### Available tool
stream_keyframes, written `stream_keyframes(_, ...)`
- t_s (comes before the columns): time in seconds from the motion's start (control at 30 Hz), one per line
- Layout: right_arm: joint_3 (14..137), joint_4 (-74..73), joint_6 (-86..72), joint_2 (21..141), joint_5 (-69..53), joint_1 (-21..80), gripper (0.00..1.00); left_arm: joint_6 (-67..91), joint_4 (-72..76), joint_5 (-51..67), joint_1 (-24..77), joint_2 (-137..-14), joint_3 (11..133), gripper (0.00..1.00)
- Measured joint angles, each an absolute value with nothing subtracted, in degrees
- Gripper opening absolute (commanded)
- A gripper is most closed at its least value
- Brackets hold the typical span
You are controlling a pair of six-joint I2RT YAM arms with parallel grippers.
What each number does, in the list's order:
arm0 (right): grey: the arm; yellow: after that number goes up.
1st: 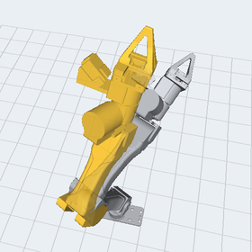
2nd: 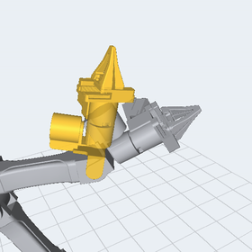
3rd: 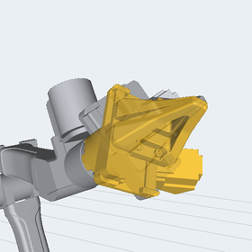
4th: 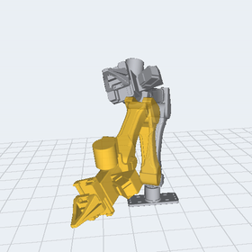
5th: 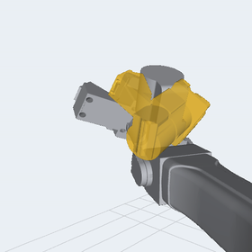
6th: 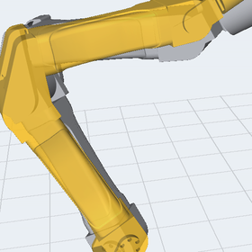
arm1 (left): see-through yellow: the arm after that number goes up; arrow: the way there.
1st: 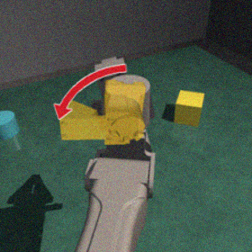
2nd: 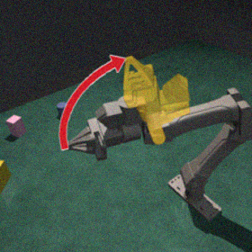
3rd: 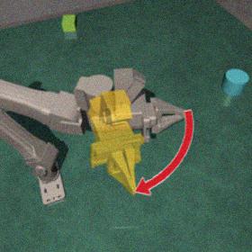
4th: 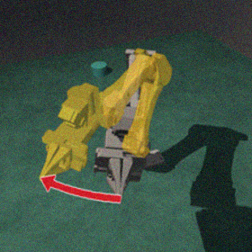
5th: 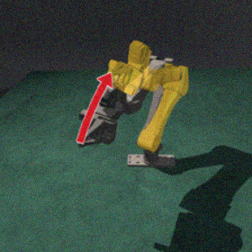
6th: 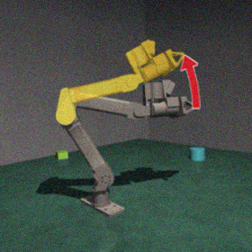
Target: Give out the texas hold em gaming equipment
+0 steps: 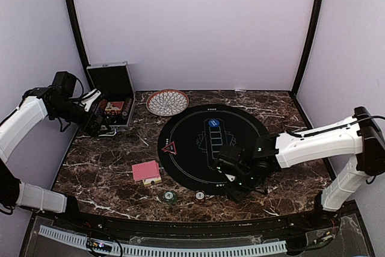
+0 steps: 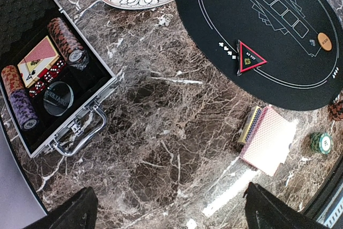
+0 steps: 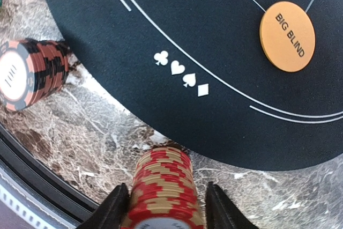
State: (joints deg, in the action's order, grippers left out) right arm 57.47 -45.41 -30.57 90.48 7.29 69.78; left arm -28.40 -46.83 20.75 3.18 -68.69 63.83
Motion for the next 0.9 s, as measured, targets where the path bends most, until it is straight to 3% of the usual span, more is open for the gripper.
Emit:
stream_keyframes(0.4,57.58,-45.89,-30.41,90.41,7.31,69.78,0.4,-28.42,-46.83,20.71,3.2,-68.69,63.83,0.99)
stream_keyframes(0.73,58.61,-47.0,-29.43,90.3,6.59,69.78,0.58,-28.53,-46.83,20.58,3.4,-68.69,63.83,0.99)
stream_keyframes(0.9,58.61,-46.96,-29.28,90.3,6.37,69.78,0.57,-28.56,-46.83,20.53,3.4,-68.69,63.83,0.99)
